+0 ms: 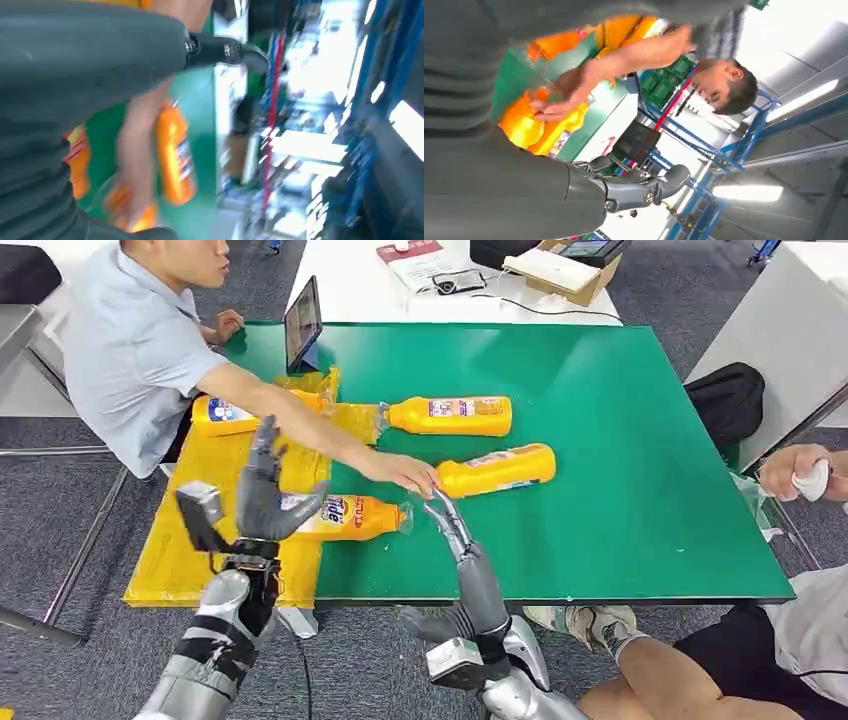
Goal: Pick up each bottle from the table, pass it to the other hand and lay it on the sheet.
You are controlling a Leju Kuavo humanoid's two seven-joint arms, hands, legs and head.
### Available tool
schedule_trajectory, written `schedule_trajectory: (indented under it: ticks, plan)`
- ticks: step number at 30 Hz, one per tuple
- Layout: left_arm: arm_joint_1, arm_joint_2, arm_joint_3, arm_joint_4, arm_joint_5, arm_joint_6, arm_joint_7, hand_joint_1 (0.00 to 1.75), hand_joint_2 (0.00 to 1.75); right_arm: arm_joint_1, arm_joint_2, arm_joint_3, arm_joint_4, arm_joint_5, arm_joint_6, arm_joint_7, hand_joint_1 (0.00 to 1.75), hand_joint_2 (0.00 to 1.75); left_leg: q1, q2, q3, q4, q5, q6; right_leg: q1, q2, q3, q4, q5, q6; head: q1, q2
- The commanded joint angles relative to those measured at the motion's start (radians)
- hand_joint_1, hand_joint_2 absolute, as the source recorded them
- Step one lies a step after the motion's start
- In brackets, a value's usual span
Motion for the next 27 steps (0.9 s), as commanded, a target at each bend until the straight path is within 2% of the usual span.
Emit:
schedule_trajectory:
  ticks: [1,4,6,7,8,12,20,27]
  plan:
    - [0.121,-0.001,-0.002,-0.252,0.047,0.023,-0.003,0.0,1.75,0.03,-0.015,-0.055,-0.014,0.034,-0.014,0.001,0.0,1.75,0.001,0.001,0.005,0.001,-0.003,-0.002,0.001,0.002,0.005,0.0,-0.002,-0.002,0.0,0.0]
    - [0.132,0.008,-0.02,-0.27,0.07,0.034,-0.01,0.0,1.75,0.036,-0.014,-0.078,0.001,0.072,-0.021,0.001,0.0,1.75,0.001,0.002,0.005,0.0,-0.003,-0.001,0.001,0.002,0.005,0.0,-0.002,-0.002,0.0,0.0]
    - [0.175,0.019,-0.037,-0.324,0.101,0.046,-0.019,0.0,1.75,0.05,0.005,-0.178,0.077,0.172,-0.004,0.002,0.0,1.75,0.001,0.0,0.006,0.0,-0.003,-0.002,0.001,0.0,0.006,0.0,-0.003,-0.003,0.0,0.0]
    - [0.205,0.025,-0.039,-0.355,0.103,0.055,-0.025,0.0,1.75,0.055,0.001,-0.223,0.107,0.231,0.063,0.056,0.0,1.75,0.001,0.0,0.005,-0.001,-0.002,-0.001,0.001,0.0,0.005,-0.001,-0.002,-0.002,0.0,0.0]
    - [0.235,0.03,-0.04,-0.386,0.1,0.062,-0.033,0.0,1.75,0.055,-0.008,-0.257,0.139,0.273,0.077,0.07,0.0,1.75,0.001,0.0,0.007,-0.001,-0.003,-0.002,0.001,0.001,0.007,-0.001,-0.003,-0.003,0.0,0.0]
    - [0.29,0.036,-0.042,-0.44,0.039,0.115,-0.051,0.0,1.75,0.028,-0.051,-0.345,0.266,0.447,0.045,0.123,0.0,1.75,0.001,0.001,0.005,-0.002,-0.002,-0.001,0.001,0.001,0.006,-0.002,-0.001,-0.002,0.0,0.0]
    - [0.279,0.036,-0.056,-0.429,-0.01,0.163,-0.063,0.0,1.75,-0.096,-0.059,-0.396,0.435,0.545,0.072,0.212,0.0,1.75,0.001,0.001,0.005,0.0,-0.002,-0.001,0.001,0.002,0.005,-0.001,-0.001,-0.002,0.0,0.0]
    - [0.263,0.04,-0.056,-0.42,-0.006,0.167,-0.063,0.0,1.75,-0.182,-0.059,-0.404,0.566,0.563,0.078,0.231,0.0,1.75,0.0,0.002,0.005,-0.001,-0.002,-0.001,0.001,0.002,0.005,-0.001,-0.001,-0.002,0.0,0.0]
